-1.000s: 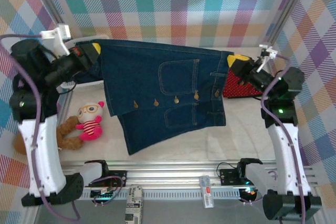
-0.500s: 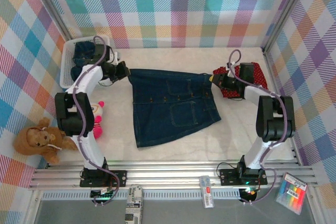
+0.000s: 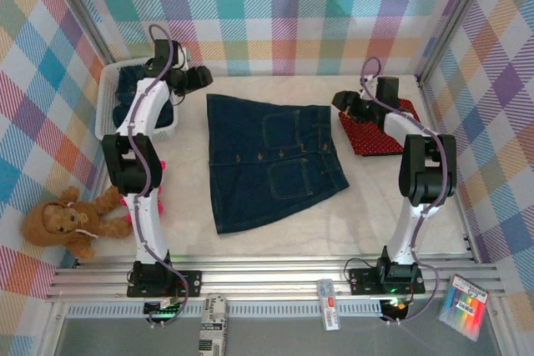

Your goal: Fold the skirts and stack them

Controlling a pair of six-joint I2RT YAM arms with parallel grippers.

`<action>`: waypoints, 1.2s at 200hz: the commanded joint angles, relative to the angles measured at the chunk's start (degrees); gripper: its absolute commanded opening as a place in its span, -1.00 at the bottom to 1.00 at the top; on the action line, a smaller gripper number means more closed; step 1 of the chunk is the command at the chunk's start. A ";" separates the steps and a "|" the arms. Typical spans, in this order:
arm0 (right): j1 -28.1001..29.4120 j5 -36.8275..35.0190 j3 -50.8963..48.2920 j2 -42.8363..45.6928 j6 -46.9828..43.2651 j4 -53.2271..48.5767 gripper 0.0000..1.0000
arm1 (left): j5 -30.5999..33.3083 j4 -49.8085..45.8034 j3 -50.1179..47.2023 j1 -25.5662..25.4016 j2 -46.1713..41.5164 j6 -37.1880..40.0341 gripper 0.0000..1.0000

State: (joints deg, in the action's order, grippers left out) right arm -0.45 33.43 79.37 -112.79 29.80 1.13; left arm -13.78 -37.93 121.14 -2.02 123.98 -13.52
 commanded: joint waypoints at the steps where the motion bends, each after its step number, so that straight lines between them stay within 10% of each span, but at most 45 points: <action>1: 0.10 -2.30 0.59 2.36 2.16 -3.65 0.98 | 2.15 -7.56 2.99 -0.48 -1.17 -1.93 1.00; 95: 12.10 -12.35 -16.13 14.76 15.23 -14.06 0.98 | -8.02 8.17 -47.88 -16.76 -31.12 -33.17 1.00; 155: 14.92 -12.95 -21.19 16.00 16.22 -18.38 0.98 | -21.70 6.12 -62.49 -22.48 -30.94 -35.47 1.00; 240: 21.81 -16.28 -35.22 20.92 34.08 -10.13 0.98 | -2.44 -3.64 -66.26 -13.05 -26.97 -25.14 1.00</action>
State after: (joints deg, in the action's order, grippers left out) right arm 18.17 19.94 48.75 -93.69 53.08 -10.15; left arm -25.43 -36.16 54.41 -18.68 95.94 -45.19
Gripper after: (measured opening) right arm 0.991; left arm 0.999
